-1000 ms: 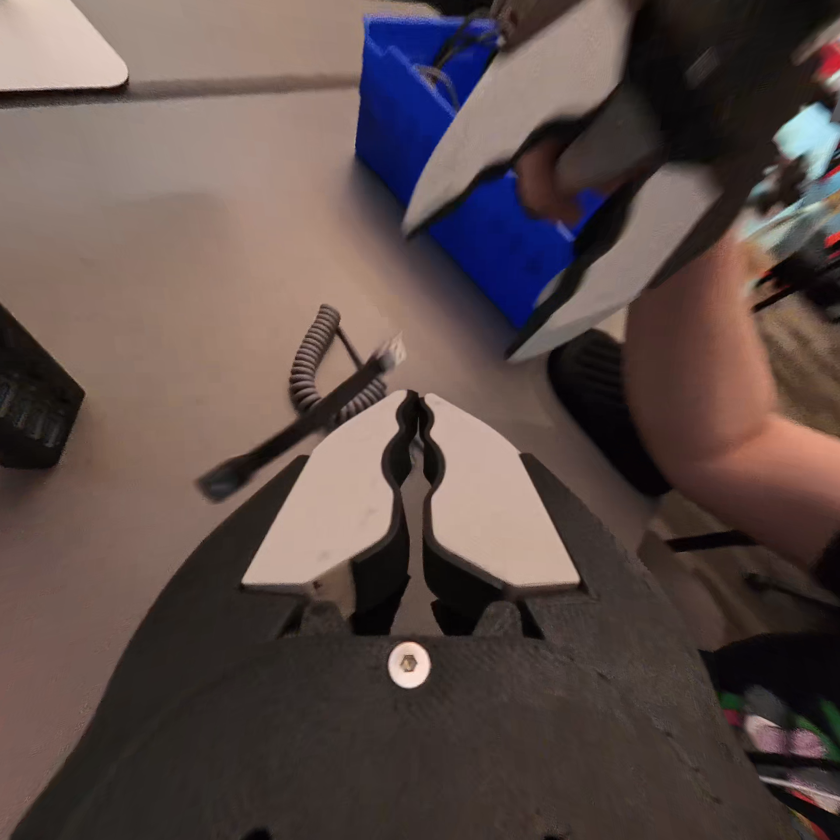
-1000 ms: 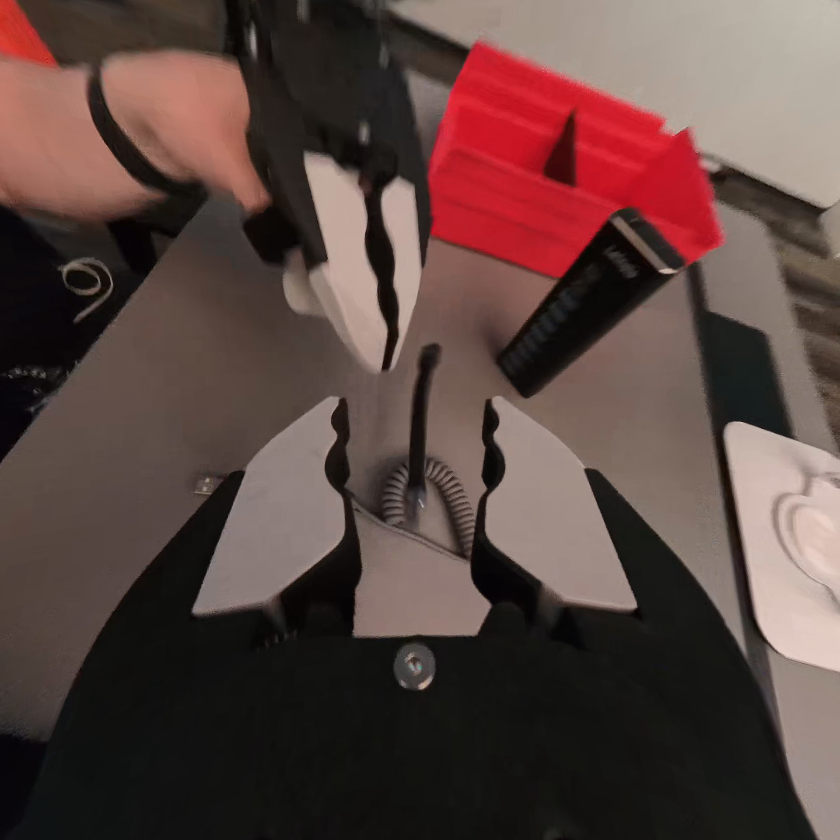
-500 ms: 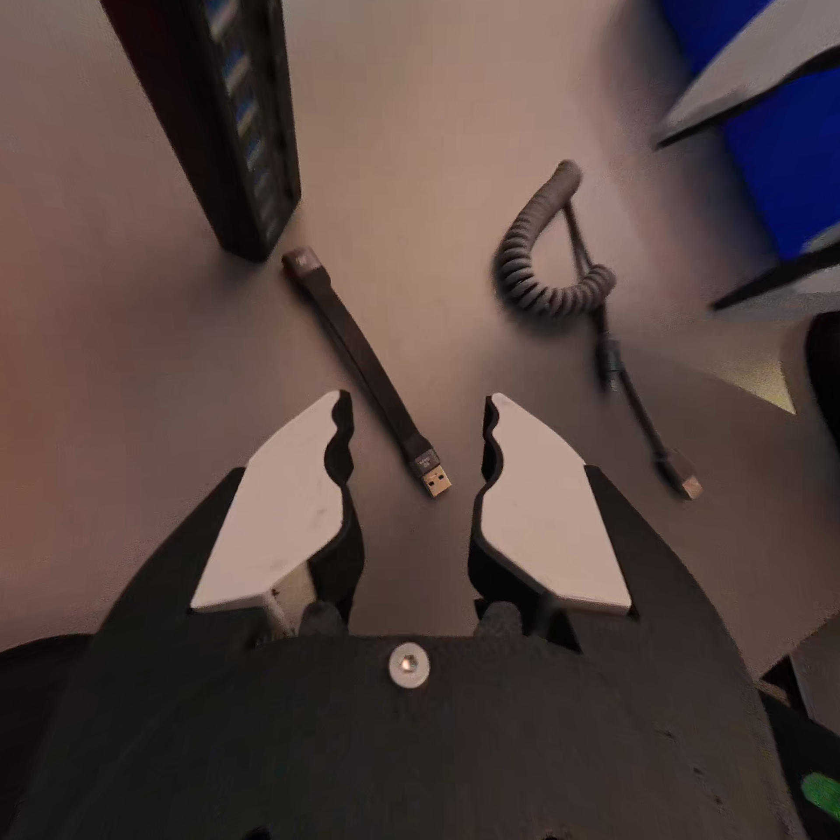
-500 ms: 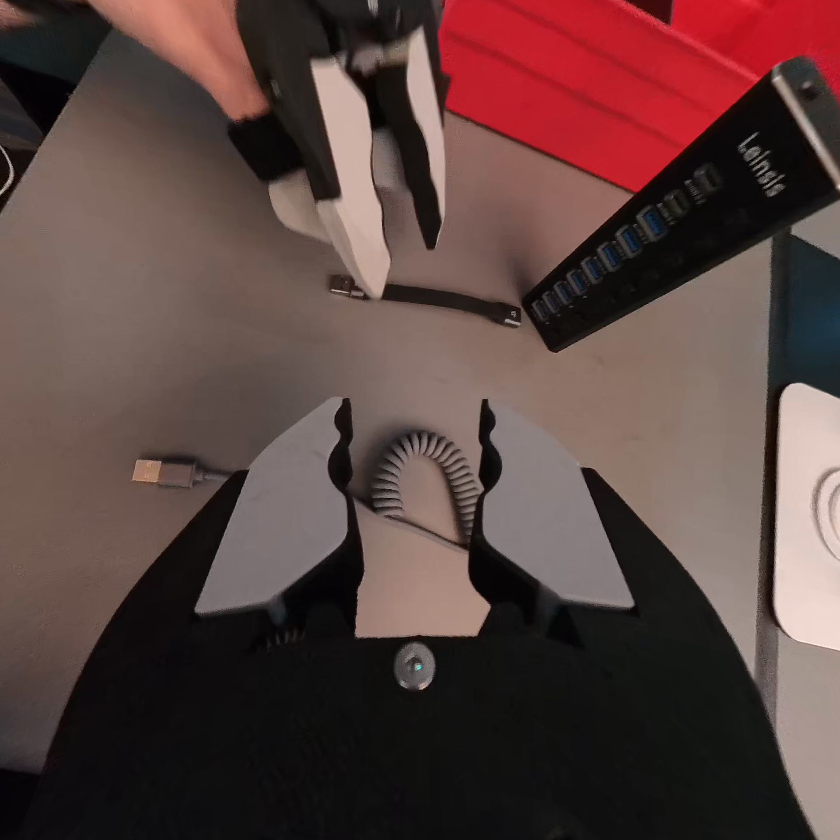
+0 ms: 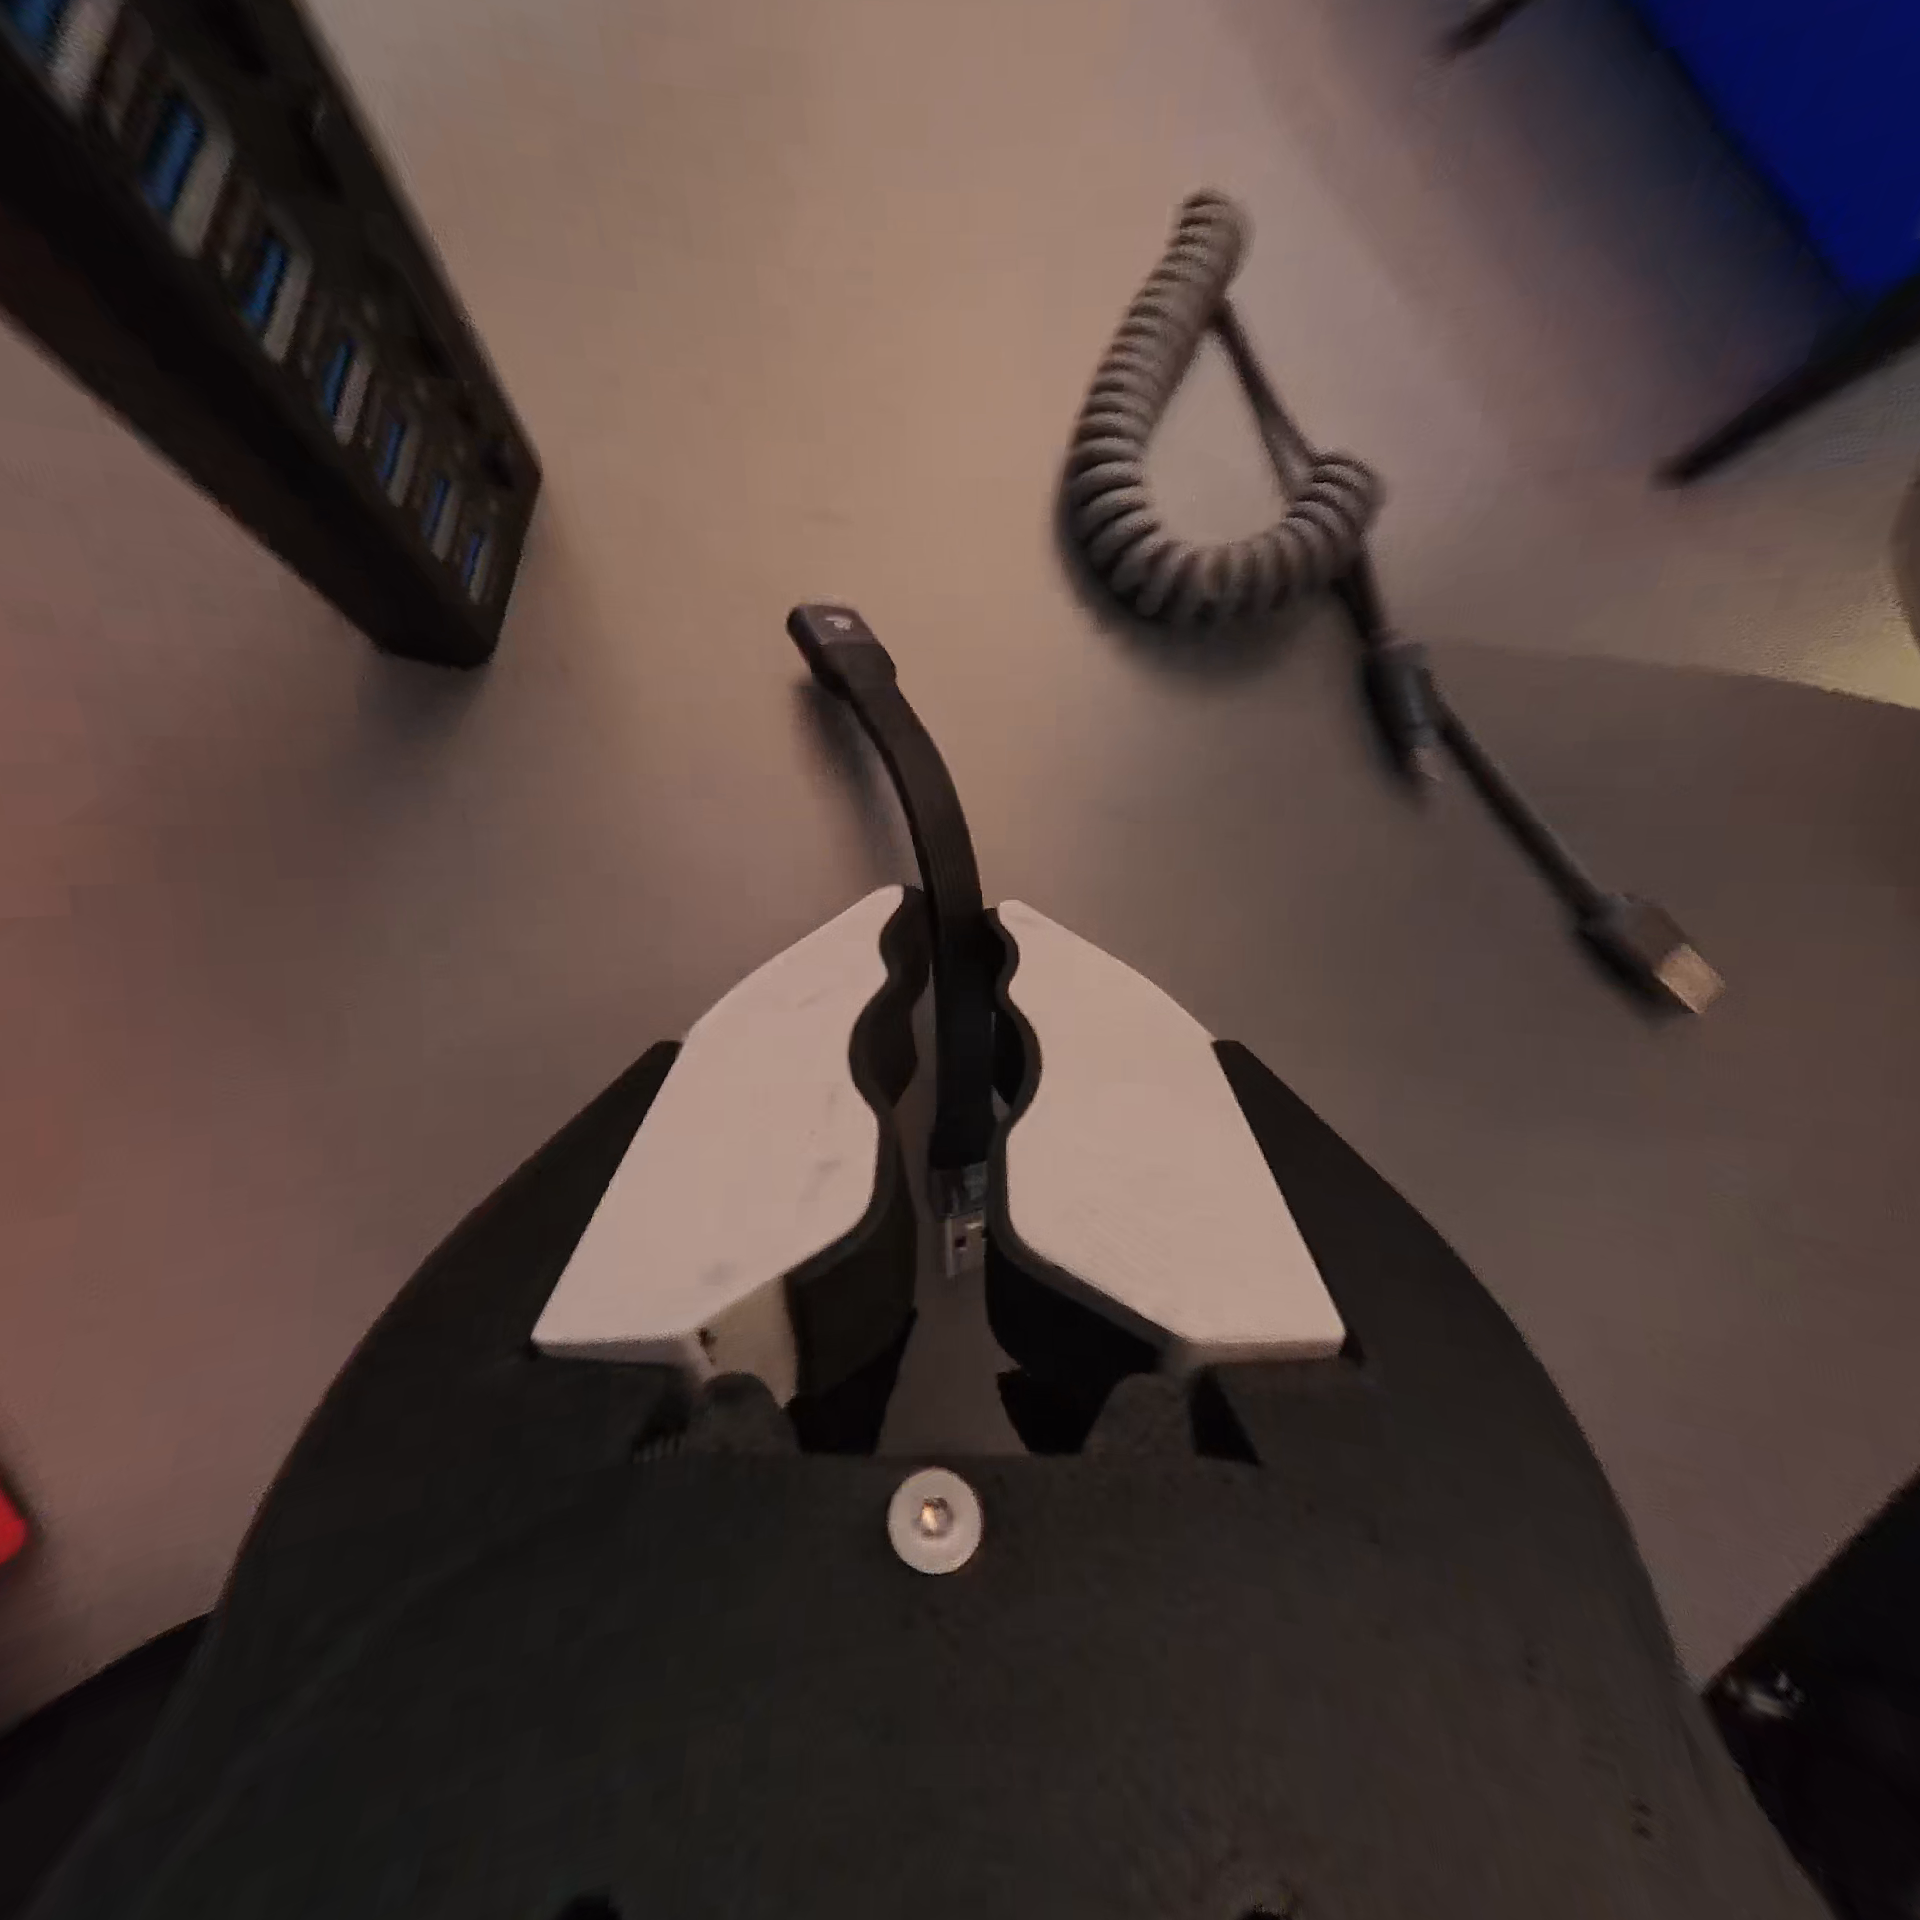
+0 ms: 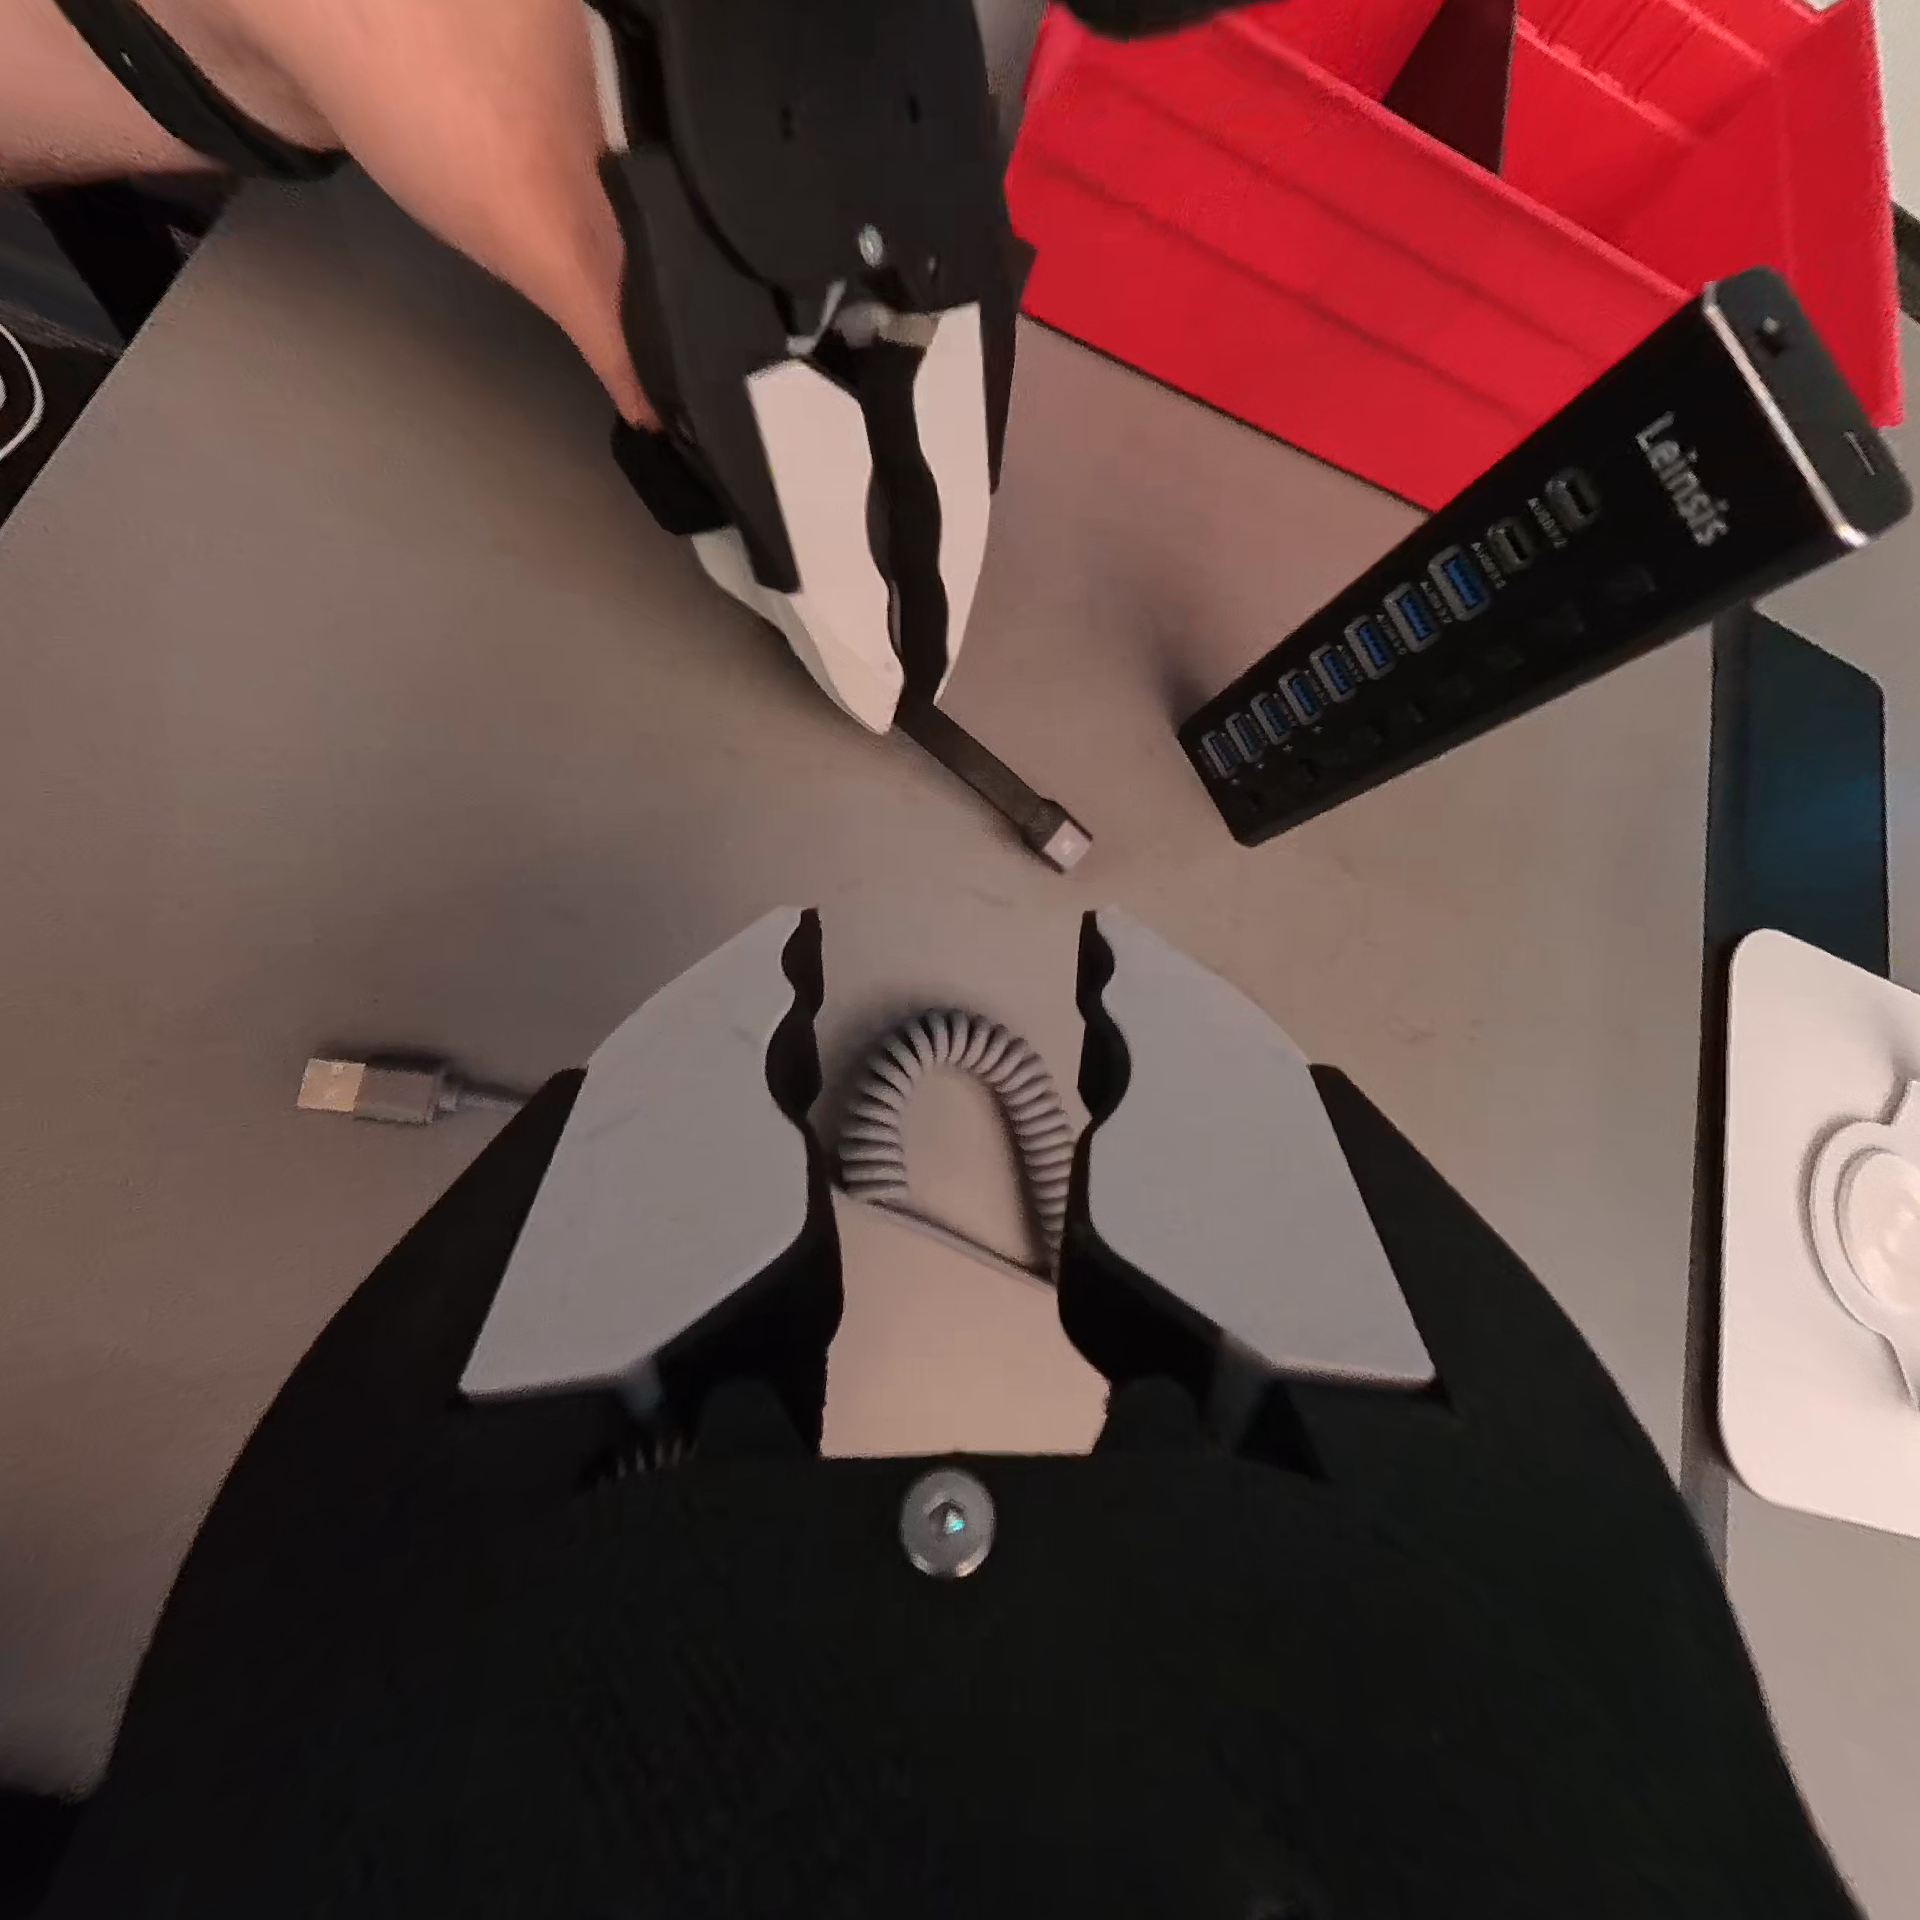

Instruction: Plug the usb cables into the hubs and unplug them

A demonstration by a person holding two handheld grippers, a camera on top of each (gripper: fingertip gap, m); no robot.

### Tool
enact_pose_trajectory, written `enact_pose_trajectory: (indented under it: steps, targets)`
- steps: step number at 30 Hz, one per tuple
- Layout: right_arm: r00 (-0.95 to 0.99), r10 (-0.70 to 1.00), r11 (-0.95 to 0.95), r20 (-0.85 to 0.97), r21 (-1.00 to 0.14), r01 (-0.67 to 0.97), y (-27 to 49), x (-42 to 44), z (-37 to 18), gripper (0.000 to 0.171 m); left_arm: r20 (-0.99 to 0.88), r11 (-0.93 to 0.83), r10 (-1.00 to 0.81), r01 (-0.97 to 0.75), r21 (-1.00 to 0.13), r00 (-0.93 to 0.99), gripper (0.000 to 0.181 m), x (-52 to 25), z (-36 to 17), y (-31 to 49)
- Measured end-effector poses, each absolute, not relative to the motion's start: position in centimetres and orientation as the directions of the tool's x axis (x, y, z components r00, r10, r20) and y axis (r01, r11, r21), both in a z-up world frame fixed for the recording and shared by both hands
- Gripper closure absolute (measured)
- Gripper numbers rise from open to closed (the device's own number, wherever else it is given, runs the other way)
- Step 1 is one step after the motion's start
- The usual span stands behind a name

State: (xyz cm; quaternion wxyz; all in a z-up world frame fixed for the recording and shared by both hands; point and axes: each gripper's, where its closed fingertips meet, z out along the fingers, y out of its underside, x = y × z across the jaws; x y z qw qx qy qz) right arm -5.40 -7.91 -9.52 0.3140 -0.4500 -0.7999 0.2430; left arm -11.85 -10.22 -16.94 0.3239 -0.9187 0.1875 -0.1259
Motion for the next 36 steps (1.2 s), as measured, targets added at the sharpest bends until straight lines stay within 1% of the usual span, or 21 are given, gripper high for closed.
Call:
enact_pose_trajectory:
  steps: [1,4,7,11,12,13,14,16,18,19,21,23,24,26,28,29,31,33,34,35,36]
  targets:
    - [-0.406,0.866,0.486,0.29,-0.673,0.557,-8.2,-5.8,-9.5,0.123,0.069,-0.685,-0.474,-0.318,-0.655,0.878,0.172,-11.4,-16.0,-10.7]
    - [-0.457,0.831,0.53,0.317,-0.702,0.476,-10.3,-7.3,-9.0,0.123,-0.116,-0.563,-0.584,-0.503,-0.656,0.803,0.172,-10.2,-13.5,-12.2]
    - [-0.515,0.789,0.571,0.335,-0.709,0.414,-12.3,-8.1,-9.1,0.123,-0.226,-0.482,-0.64,-0.613,-0.626,0.734,0.172,-8.9,-12.0,-13.6]
    - [-0.569,0.75,0.622,0.338,-0.653,0.432,-13.2,-8.0,-10.4,0.131,-0.245,-0.45,-0.66,-0.634,-0.629,0.711,0.172,-8.1,-11.2,-14.4]
    - [-0.579,0.742,0.632,0.338,-0.64,0.437,-13.4,-7.9,-10.7,0.137,-0.249,-0.437,-0.665,-0.637,-0.635,0.704,0.172,-7.9,-11.0,-14.4]
    - [-0.594,0.734,0.639,0.331,-0.632,0.438,-13.6,-7.8,-10.9,0.147,-0.254,-0.423,-0.672,-0.643,-0.639,0.695,0.172,-7.8,-10.9,-14.5]
    - [-0.599,0.732,0.641,0.326,-0.629,0.441,-13.7,-7.8,-11.0,0.154,-0.257,-0.41,-0.685,-0.652,-0.637,0.682,0.172,-7.6,-10.9,-14.7]
    - [-0.623,0.732,0.632,0.275,-0.616,0.471,-14.0,-7.3,-11.4,0.157,-0.323,-0.356,-0.679,-0.681,-0.64,0.659,0.17,-7.5,-10.6,-14.6]
    - [-0.607,0.745,0.627,0.278,-0.604,0.492,-13.5,-7.4,-11.4,0.159,-0.449,-0.303,-0.543,-0.665,-0.683,0.709,0.155,-8.8,-8.2,-13.6]
    - [-0.594,0.742,0.638,0.311,-0.6,0.482,-13.1,-7.5,-11.1,0.16,-0.48,-0.286,-0.464,-0.639,-0.715,0.745,0.153,-9.8,-6.7,-13.3]
    - [-0.553,0.732,0.661,0.398,-0.613,0.433,-12.3,-7.8,-9.8,0.16,-0.42,-0.246,-0.362,-0.52,-0.818,0.832,0.141,-11.3,-4.0,-13.4]
    - [-0.474,0.733,0.667,0.488,-0.65,0.364,-11.5,-8.3,-7.4,0.16,-0.274,-0.209,-0.32,-0.349,-0.913,0.907,0.124,-12.5,-2.3,-14.0]
    - [-0.428,0.736,0.666,0.524,-0.673,0.322,-11.2,-8.5,-6.1,0.16,-0.187,-0.193,-0.301,-0.252,-0.948,0.935,0.118,-13.2,-1.6,-14.4]
    - [-0.344,0.735,0.669,0.584,-0.706,0.233,-11.1,-8.8,-3.5,0.16,-0.016,-0.129,-0.275,-0.053,-0.99,0.961,0.117,-14.6,-0.6,-14.9]
    - [-0.241,0.718,0.692,0.653,-0.709,0.136,-11.2,-9.1,-1.0,0.16,0.155,-0.052,-0.344,0.146,-0.988,0.926,0.116,-14.5,0.4,-15.1]
    - [-0.204,0.711,0.697,0.673,-0.712,0.085,-11.7,-9.2,0.0,0.16,0.236,-0.062,-0.414,0.231,-0.971,0.879,0.115,-13.9,0.7,-15.2]
    - [-0.15,0.709,0.697,0.689,-0.717,0.003,-12.7,-9.5,1.5,0.16,0.343,-0.111,-0.56,0.342,-0.933,0.754,0.113,-11.8,1.5,-15.4]
    - [-0.128,0.711,0.69,0.691,-0.721,-0.061,-13.8,-9.8,2.4,0.16,0.363,-0.084,-0.671,0.42,-0.904,0.647,0.117,-10.2,3.3,-15.8]
    - [-0.131,0.716,0.681,0.685,-0.727,-0.083,-14.3,-9.9,2.6,0.16,0.348,-0.047,-0.698,0.444,-0.895,0.626,0.124,-9.9,4.2,-15.8]
    - [-0.137,0.723,0.671,0.677,-0.735,-0.096,-14.6,-10.0,2.6,0.16,0.316,-0.003,-0.718,0.452,-0.892,0.62,0.133,-9.6,5.0,-15.9]
    - [-0.148,0.73,0.661,0.667,-0.744,-0.095,-14.6,-10.2,2.3,0.159,0.261,0.037,-0.746,0.429,-0.902,0.613,0.159,-9.2,5.5,-16.1]
